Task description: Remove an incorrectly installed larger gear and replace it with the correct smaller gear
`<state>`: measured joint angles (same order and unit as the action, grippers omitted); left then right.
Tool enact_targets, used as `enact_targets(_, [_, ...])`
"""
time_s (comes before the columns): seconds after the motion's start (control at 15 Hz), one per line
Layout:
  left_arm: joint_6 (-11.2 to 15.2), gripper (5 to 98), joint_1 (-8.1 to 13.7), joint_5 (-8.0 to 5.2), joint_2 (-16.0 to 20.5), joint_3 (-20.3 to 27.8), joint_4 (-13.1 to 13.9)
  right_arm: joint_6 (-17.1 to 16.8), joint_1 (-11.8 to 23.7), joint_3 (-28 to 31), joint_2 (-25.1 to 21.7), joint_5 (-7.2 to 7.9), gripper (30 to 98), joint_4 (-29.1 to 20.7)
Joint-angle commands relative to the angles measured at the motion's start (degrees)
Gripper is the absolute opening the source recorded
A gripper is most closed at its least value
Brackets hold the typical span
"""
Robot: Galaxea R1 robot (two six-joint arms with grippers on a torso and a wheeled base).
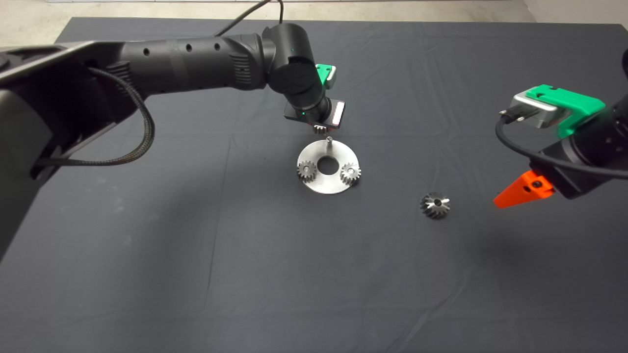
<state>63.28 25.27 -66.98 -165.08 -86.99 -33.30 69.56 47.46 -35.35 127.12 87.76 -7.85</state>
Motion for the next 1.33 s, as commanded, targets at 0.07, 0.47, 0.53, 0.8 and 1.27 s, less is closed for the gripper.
enact_targets(0.07, [-0.18,35.3,0.57,0.09,0.06,0.96,-1.50,0.49,0.80,0.09,0.19,5.23,93.0,-2.08])
enact_targets(0.47, [-0.79,35.3,0.48,-0.09,-0.99,1.06,-2.29,0.40,0.80,0.12,0.90,5.49,93.0,-2.08])
enact_targets(0.53, [-0.88,35.3,0.52,-0.17,-0.90,1.05,-2.20,0.40,0.80,0.12,0.90,5.49,93.0,-2.08])
enact_targets(0.8, [-0.88,35.3,0.57,-0.88,-1.34,1.05,-2.20,0.40,0.80,0.12,0.90,5.49,93.0,-2.08])
enact_targets(1.27, [-0.79,35.3,0.31,-0.96,-1.52,2.11,-2.03,0.40,0.80,0.12,0.90,5.49,93.0,-2.08])
